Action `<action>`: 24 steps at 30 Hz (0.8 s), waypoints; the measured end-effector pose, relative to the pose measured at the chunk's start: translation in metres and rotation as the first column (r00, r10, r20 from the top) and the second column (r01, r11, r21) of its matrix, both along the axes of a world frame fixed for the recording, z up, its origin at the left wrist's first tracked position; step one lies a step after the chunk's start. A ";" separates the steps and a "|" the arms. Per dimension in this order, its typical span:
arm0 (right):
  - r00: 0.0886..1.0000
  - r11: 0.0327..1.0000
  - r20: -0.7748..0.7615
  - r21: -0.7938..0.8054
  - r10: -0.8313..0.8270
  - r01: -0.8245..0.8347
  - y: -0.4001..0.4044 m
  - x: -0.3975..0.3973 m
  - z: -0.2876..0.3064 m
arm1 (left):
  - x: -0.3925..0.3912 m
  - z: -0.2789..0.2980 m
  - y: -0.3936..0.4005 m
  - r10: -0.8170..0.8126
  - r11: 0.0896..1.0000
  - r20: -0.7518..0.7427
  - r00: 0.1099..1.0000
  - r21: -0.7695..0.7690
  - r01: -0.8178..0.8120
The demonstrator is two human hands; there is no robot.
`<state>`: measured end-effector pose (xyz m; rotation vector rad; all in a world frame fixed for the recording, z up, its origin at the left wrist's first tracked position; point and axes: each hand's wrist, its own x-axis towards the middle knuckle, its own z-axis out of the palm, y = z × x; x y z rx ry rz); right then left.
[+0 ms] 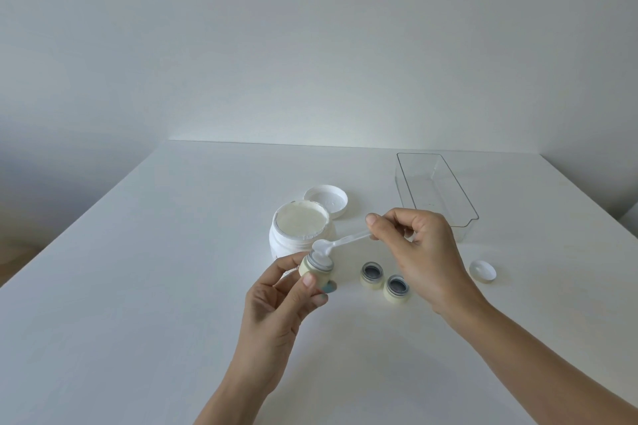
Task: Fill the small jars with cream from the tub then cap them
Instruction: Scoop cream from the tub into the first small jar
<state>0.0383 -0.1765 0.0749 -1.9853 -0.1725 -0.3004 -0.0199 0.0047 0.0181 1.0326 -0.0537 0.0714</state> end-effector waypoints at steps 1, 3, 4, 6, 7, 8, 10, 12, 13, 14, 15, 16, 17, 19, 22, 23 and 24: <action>1.000 1.000 -0.005 0.005 0.007 -0.007 0.000 0.000 0.000 | 0.000 0.000 0.000 0.000 1.000 -0.003 1.000 0.000 0.000; 1.000 1.000 -0.018 0.020 0.014 -0.014 0.000 0.000 0.001 | 0.000 -0.001 0.000 -0.006 1.000 -0.006 1.000 0.003 0.006; 1.000 1.000 -0.025 0.024 0.018 -0.017 0.000 0.001 0.001 | 0.001 -0.001 0.000 -0.010 1.000 -0.010 1.000 0.001 0.010; 0.999 0.999 -0.041 0.025 0.026 -0.025 0.000 0.002 0.002 | 0.001 -0.002 0.000 -0.012 1.000 -0.024 1.000 -0.002 0.012; 0.998 0.999 -0.050 0.027 0.030 -0.029 0.000 0.002 0.002 | 0.001 -0.002 0.000 -0.013 1.000 -0.031 0.999 -0.004 0.013; 0.998 0.999 -0.057 0.031 0.039 -0.037 -0.001 0.002 0.002 | 0.001 -0.002 0.000 -0.016 1.000 -0.037 0.999 -0.005 0.015; 0.993 0.996 -0.086 0.058 0.079 -0.074 -0.001 0.002 0.002 | 0.002 -0.002 -0.001 -0.025 1.000 -0.044 0.999 0.001 0.025; 0.978 0.987 -0.161 0.108 0.132 -0.115 -0.002 0.002 0.003 | 0.002 -0.002 -0.001 -0.030 0.999 -0.049 0.998 0.011 0.031; 0.967 0.984 -0.206 0.132 0.147 -0.122 -0.003 0.003 0.003 | 0.003 -0.001 -0.001 -0.029 1.000 -0.053 0.998 0.008 0.030; 0.958 0.981 -0.244 0.153 0.152 -0.117 -0.004 0.005 0.004 | 0.003 -0.001 -0.001 -0.024 1.000 -0.058 0.998 0.004 0.024; 0.950 0.980 -0.274 0.171 0.148 -0.103 -0.004 0.007 0.004 | 0.003 -0.001 -0.001 -0.017 1.000 -0.061 0.998 -0.003 0.017; 0.946 0.977 -0.293 0.193 0.142 -0.087 -0.004 0.011 0.005 | 0.003 -0.001 -0.001 -0.010 1.000 -0.064 0.998 -0.010 0.009; 0.943 0.973 -0.303 0.217 0.140 -0.074 -0.004 0.014 0.006 | 0.003 -0.001 0.000 -0.003 1.000 -0.066 0.998 -0.017 0.002; 0.949 0.967 -0.289 0.248 0.125 -0.052 0.000 0.022 0.008 | 0.003 0.000 0.000 0.017 1.000 -0.072 0.997 -0.023 -0.018; 0.995 0.989 -0.059 0.127 0.084 -0.076 0.009 0.033 0.010 | 0.004 0.001 0.000 0.046 0.998 -0.078 0.996 -0.033 -0.049; 0.994 0.995 0.060 0.039 0.090 -0.092 0.013 0.036 0.011 | 0.004 0.001 0.000 0.050 0.998 -0.079 0.996 -0.034 -0.053; 0.979 0.993 0.169 -0.057 0.113 -0.105 0.017 0.038 0.012 | 0.004 0.001 0.000 0.053 0.998 -0.080 0.995 -0.036 -0.056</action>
